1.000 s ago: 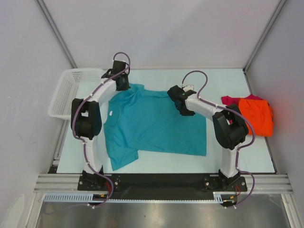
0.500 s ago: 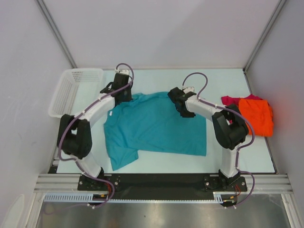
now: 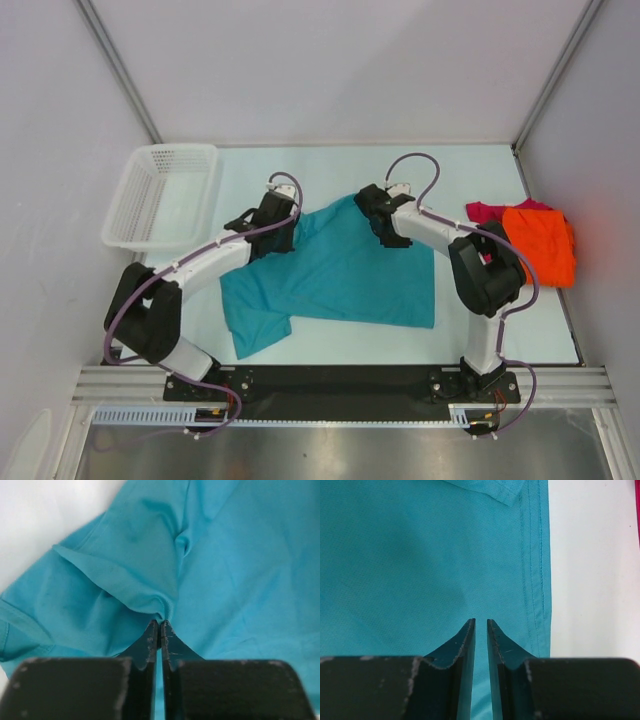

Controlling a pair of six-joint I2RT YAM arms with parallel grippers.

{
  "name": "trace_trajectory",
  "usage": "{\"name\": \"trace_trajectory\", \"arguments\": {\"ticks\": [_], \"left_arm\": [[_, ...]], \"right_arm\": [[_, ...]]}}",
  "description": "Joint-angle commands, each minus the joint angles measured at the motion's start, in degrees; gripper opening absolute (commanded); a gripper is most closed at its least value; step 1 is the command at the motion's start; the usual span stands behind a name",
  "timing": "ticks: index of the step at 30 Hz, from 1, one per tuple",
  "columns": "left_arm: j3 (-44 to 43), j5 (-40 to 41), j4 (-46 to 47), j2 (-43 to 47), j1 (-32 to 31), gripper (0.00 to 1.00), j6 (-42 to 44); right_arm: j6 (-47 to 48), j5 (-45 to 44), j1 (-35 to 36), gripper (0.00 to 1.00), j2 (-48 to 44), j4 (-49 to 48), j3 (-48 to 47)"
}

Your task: Fold and stack the t-shirts

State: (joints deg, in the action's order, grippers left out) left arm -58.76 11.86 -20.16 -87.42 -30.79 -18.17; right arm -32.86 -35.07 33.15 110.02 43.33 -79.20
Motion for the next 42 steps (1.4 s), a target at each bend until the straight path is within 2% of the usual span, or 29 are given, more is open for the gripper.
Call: {"name": "trace_trajectory", "arguments": {"ticks": [1, 2, 5, 6, 13, 20, 28, 42], "left_arm": [[-0.6, 2.5, -0.8, 1.1, -0.1, 0.23, -2.9], [-1.3, 3.2, -1.3, 0.3, -0.1, 0.51, -3.0], [-5.1, 5.3, -2.6, -1.4, -0.1, 0.76, -2.9], [-7.4, 6.1, -2.9, -3.3, 0.0, 0.77, -2.4], [-18.4, 7.5, -4.4, -14.4, 0.5, 0.77, -1.8], [-23.9, 5.4, -5.0, -19.8, 5.8, 0.72, -3.2], [-22.5, 3.1, -5.7, -19.0, 11.9, 0.7, -3.7], [-15.9, 0.0, -4.5, -16.4, 12.2, 0.67, -5.3]], "right_arm": [[-1.2, -1.1, 0.3, 0.21, -3.4, -0.5, 1.0], [-1.2, -1.0, 0.3, 0.21, -3.5, -0.4, 1.1], [-1.3, -1.0, 0.3, 0.21, -3.8, -0.3, 1.0], [-1.4, -1.1, 0.3, 0.21, -3.8, -0.3, 0.9], [-1.3, -1.8, 0.3, 0.21, -4.3, 0.9, 0.8], [-0.8, -3.2, -0.3, 0.21, -5.4, 1.8, 1.4], [-0.7, -2.5, 0.2, 0.21, -4.0, 1.8, 0.4], [-1.5, -2.9, 1.3, 0.21, -2.9, 2.5, 0.1]]}}
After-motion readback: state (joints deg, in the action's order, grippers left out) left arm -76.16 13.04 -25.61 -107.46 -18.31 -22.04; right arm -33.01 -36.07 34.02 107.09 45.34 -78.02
